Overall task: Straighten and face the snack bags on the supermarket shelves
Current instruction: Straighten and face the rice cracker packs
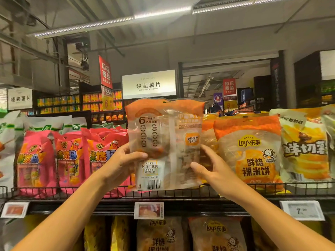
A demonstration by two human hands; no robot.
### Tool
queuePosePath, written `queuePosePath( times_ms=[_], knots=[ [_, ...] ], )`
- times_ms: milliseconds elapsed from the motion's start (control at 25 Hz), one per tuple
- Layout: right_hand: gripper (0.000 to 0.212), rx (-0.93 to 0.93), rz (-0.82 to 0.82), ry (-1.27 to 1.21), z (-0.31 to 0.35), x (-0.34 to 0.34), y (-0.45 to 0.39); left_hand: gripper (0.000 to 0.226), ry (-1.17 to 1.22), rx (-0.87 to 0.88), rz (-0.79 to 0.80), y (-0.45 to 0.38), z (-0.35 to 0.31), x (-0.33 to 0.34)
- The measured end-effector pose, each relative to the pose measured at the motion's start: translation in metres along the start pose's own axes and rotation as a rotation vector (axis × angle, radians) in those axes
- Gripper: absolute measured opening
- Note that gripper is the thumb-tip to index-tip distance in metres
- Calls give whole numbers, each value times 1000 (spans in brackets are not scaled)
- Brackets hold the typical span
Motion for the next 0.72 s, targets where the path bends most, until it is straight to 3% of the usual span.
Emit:
queuePosePath(
  times_ms=[120,320,480,600,720],
  knots=[
    [84,3,-10,-87,0,-2,2,45,22,-59,-50,0,-6,7],
    [61,-3,-58,-72,8,1,5,46,-23,-60,-162,4,-22,17],
    [47,-254,-297,63,38,16,12,32,-136,39,-318,5,-31,39],
    [73,-229,-167,125,56,36,14,29,-130,102,-327,4,-43,60],
    [111,-64,-33,-140,65,38,10,33,-139,99,-130,3,-57,77]
  ],
)
Point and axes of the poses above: each hand's wrist, its own y-axis away from the middle knuckle, its own x-axis out of the palm, z = x × y, the point moved 1 cm from there along -y, towards the middle knuckle, and after that the axes turned 14 degrees about -y, right-handed, at the moved point
